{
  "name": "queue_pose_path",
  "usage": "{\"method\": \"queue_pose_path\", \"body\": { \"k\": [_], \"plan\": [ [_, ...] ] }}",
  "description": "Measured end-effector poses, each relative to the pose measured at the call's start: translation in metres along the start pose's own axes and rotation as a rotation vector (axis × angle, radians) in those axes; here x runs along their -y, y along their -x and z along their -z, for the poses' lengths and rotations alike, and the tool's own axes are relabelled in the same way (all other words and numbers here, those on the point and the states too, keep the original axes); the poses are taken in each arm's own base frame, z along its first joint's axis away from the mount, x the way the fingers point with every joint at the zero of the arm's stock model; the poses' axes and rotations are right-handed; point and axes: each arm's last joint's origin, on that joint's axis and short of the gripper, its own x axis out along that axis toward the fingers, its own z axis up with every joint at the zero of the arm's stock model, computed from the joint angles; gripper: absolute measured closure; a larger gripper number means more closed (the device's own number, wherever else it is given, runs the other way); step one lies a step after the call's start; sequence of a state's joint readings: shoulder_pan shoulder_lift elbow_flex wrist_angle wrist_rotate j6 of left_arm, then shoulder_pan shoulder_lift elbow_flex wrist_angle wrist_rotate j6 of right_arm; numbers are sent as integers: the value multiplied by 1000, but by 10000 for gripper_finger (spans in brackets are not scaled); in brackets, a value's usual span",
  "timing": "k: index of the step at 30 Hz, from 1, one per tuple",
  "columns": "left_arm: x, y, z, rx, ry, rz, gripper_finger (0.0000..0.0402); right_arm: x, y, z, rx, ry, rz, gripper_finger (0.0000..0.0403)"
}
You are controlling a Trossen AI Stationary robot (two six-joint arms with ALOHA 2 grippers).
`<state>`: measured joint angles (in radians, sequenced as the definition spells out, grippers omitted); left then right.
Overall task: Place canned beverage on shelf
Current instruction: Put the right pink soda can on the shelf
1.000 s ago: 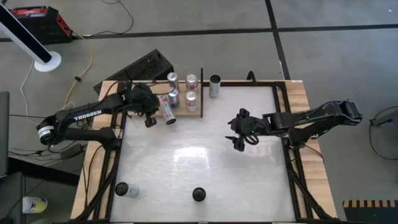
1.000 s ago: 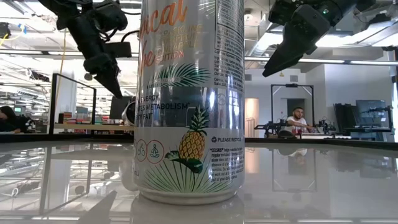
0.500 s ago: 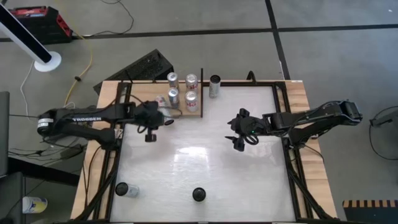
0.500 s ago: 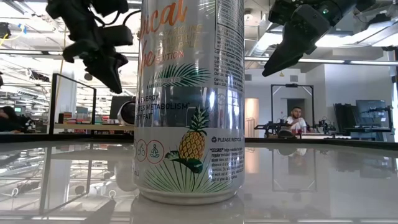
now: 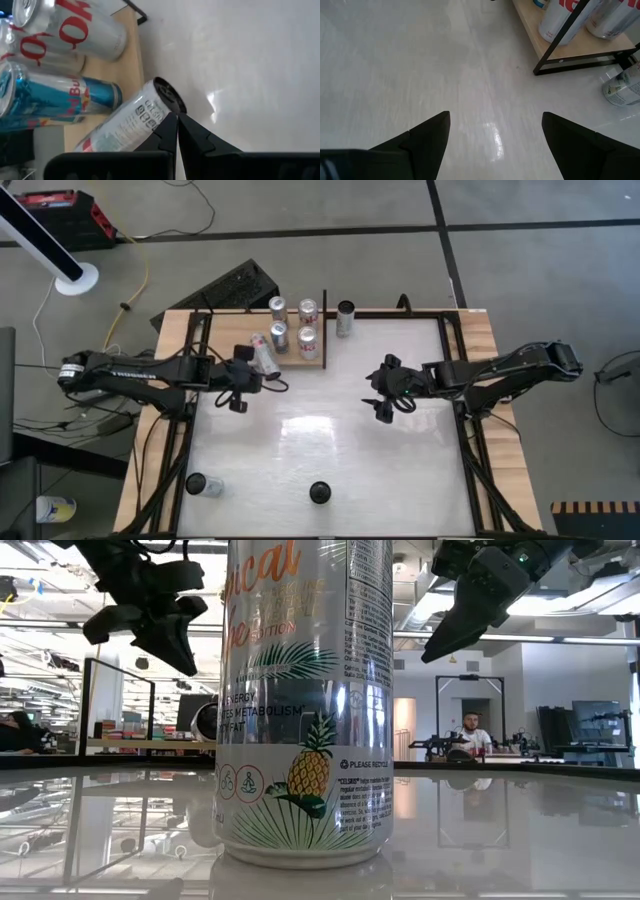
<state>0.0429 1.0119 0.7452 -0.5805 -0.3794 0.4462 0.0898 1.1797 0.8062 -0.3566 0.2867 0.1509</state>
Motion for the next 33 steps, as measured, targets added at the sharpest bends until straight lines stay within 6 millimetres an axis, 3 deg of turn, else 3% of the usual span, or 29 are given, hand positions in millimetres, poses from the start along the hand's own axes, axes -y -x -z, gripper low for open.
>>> {"method": "queue_pose_path", "body": {
  "k": [7,14,19,23,27,33],
  "plan": [
    [-1,-3,0,-8,-158,7,358,0,0,0,0,2,0,65],
    [-1,-8,-1,-42,-279,-37,242,0,0,0,-2,2,1,65],
    [-1,-19,-5,-58,-333,-43,149,0,0,0,-3,2,1,65],
    [-2,-31,-9,-68,-397,-62,97,0,0,0,-5,3,1,65],
    [-4,-37,-9,-91,-429,-87,75,0,0,1,-7,4,1,65],
    [-4,-35,-13,-86,-398,-138,71,0,0,1,-9,5,2,65]
  ]
}}
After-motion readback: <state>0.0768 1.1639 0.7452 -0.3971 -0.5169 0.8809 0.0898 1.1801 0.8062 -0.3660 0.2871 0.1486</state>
